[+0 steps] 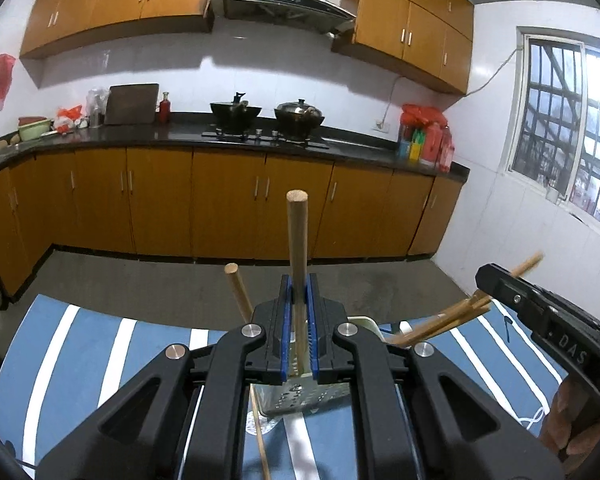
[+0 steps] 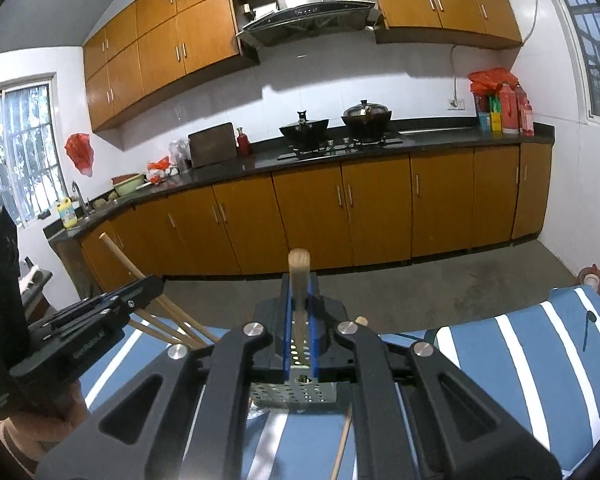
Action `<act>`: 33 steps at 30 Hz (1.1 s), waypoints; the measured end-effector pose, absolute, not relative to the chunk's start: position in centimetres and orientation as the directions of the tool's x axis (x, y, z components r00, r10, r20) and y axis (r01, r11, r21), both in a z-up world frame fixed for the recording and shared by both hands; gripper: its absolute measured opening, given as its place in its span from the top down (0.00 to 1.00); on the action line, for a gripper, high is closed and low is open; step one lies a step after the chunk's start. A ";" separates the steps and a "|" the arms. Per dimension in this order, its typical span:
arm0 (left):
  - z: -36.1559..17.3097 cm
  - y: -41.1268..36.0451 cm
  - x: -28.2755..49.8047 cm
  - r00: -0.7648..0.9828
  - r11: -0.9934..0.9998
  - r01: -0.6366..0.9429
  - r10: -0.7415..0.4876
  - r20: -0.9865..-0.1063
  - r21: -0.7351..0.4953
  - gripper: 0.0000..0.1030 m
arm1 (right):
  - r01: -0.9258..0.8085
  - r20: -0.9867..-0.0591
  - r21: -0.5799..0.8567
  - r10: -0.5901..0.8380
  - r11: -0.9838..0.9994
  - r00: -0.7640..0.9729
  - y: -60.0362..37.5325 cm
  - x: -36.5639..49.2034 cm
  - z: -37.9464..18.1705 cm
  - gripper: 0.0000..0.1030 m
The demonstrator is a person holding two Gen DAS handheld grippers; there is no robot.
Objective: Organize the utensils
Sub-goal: 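Open both tools to drop the chopsticks into the holder, then close the left tool on a chopstick while the right tool grasps another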
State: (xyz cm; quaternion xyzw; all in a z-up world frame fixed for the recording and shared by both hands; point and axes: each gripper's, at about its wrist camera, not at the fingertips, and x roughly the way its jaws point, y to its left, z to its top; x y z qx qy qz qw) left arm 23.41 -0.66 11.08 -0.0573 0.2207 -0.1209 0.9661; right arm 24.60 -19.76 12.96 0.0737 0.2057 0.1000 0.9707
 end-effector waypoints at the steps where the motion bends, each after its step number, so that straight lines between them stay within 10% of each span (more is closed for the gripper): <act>1: 11.3 -0.5 23.2 0.873 0.961 0.215 -0.268 -0.407 -0.172 0.85 | -0.165 -0.381 0.181 0.224 0.970 0.897 -19.7 24.5 13.0 0.88; 4: 11.9 -0.3 22.4 0.891 0.964 0.208 -0.258 -0.375 -0.168 0.64 | -0.163 -0.366 0.182 0.221 0.970 0.904 -19.8 23.9 13.3 0.85; 16: 13.4 2.6 19.0 0.921 0.971 0.159 -0.210 -0.329 -0.177 0.64 | -0.108 -0.327 0.179 0.163 0.978 0.931 -23.3 18.3 13.2 0.84; 33: -3.9 3.8 17.8 0.705 0.989 0.057 -0.134 -0.696 -0.133 0.64 | -0.053 -0.762 0.192 0.183 0.980 0.622 -20.3 18.2 -9.0 0.79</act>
